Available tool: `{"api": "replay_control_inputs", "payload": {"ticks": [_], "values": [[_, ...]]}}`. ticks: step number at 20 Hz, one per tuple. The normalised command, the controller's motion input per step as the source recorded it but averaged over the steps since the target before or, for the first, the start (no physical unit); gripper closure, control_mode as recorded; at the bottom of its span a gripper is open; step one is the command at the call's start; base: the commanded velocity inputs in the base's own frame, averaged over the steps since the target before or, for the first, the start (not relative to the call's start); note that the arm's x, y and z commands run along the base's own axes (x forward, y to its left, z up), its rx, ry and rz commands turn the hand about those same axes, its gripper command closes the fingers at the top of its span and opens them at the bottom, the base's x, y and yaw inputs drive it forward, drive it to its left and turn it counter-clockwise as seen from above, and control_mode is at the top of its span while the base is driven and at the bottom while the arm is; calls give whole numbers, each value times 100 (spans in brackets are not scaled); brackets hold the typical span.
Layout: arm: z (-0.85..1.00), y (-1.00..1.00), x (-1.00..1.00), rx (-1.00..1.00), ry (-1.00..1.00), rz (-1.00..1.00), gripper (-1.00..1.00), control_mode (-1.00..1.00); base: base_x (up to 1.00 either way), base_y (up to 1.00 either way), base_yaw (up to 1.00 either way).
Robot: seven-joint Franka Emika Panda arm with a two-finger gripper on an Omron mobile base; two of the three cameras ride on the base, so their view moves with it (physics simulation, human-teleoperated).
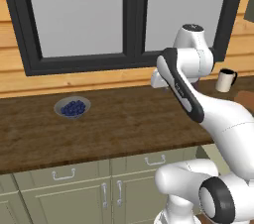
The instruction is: Place the appropriate cutting tool for cutting the broccoli skin on the cutting board.
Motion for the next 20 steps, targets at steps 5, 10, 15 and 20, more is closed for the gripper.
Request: {"api": "replay_control_inputs", "payload": {"ticks": [5, 10, 15, 20], "values": [[-11, -28, -28, 0, 0, 0, -100, -100, 0, 0, 0], [-42, -97, -92, 1, -1, -3, -100, -100, 0, 0, 0], [-41, -100, -82, 7, 2, -9, -100, -100, 0, 0, 0], [-42, -100, -13, 7, 23, -11, -100, -100, 0, 0, 0]]}}
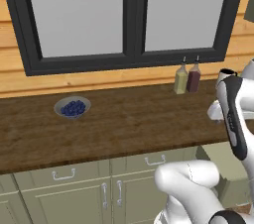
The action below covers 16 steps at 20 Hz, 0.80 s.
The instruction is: Place the appropriate cutting tool for cutting the broccoli skin on the cutting board.
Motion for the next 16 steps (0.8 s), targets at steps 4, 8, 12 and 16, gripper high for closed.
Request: {"api": "replay_control_inputs", "payload": {"ticks": [4, 8, 12, 16], "values": [[-29, -100, -20, 8, 20, -9, -100, -100, 0, 0, 0], [-22, -100, -23, 12, 10, -2, -100, -100, 0, 0, 0], [-33, -100, -36, 6, 4, -1, -100, -100, 0, 0, 0], [-35, -100, -55, 3, 1, -5, -100, -100, 0, 0, 0]]}}
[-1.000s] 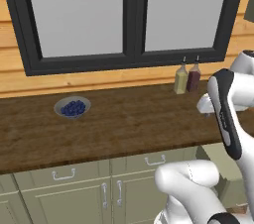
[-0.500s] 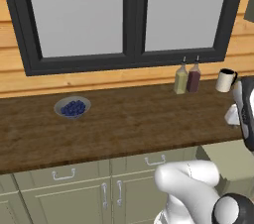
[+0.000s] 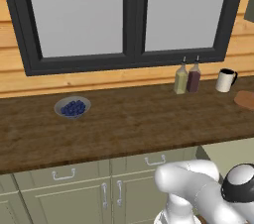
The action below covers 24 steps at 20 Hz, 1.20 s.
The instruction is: Place the appropriate cutting tool for cutting the broccoli skin on the cutting board.
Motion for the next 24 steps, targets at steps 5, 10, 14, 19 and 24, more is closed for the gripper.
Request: {"api": "replay_control_inputs", "payload": {"ticks": [5, 10, 14, 19, 24], "values": [[-16, -100, -32, 1, 0, -5, -100, -100, 0, 0, 0], [-5, -100, 0, 1, 11, -3, -100, -100, 0, 0, 0], [-4, -97, -2, 0, 5, 0, -100, -100, 0, 0, 0], [-19, -57, 12, 1, 1, 0, -100, -100, 0, 0, 0], [-46, -14, 7, 2, -8, 0, -100, -100, 0, 0, 0]]}}
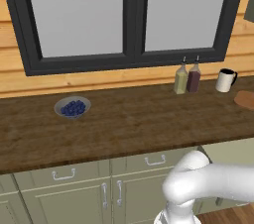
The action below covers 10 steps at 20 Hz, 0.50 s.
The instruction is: Place the appropriate cutting tool for cutting the broccoli skin on the cutting board.
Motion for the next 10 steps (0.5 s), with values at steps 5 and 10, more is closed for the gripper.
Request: {"api": "replay_control_inputs", "payload": {"ticks": [5, 10], "values": [[-20, -24, 42, 0, 1, 0, -100, -100, 0, 0, 0], [-42, -2, 38, 0, 1, 0, -100, -100, 0, 0, 0]]}}
